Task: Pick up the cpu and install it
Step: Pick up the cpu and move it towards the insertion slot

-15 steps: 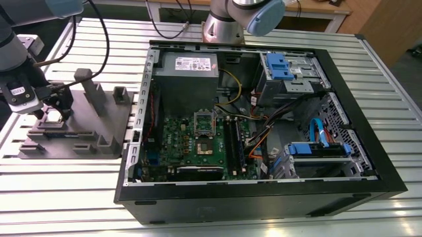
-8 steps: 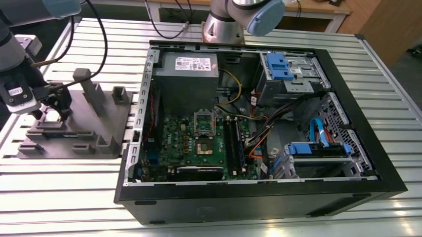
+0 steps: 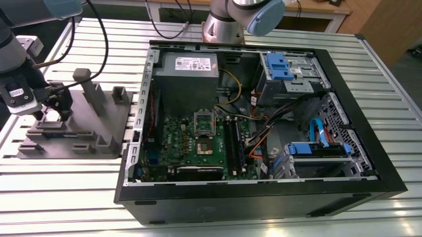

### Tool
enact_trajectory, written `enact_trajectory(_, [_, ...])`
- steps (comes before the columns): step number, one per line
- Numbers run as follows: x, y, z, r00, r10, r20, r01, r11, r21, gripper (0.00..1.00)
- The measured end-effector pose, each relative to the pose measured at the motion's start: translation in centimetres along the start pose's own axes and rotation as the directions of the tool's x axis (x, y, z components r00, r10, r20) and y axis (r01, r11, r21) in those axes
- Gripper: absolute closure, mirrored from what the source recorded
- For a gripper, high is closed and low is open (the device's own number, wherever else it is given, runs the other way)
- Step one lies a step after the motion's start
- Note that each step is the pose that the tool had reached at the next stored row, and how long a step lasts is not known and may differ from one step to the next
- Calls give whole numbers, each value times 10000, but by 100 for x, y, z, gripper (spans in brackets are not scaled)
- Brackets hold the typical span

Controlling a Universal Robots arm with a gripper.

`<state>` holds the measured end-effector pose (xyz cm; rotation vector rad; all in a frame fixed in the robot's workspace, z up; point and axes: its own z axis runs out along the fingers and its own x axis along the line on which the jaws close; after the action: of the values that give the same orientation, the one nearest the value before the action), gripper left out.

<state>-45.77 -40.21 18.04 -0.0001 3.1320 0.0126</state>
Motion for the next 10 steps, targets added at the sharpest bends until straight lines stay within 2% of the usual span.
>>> enact_trajectory(5, [0, 0, 1, 10000, 12, 2, -12, 10000, 0, 35])
enact_trajectory(6, [0, 0, 1, 10000, 14, 1, -14, 10000, 0, 42])
enact_trajectory(10, [0, 0, 1, 10000, 39, 1, -39, 10000, 0, 42])
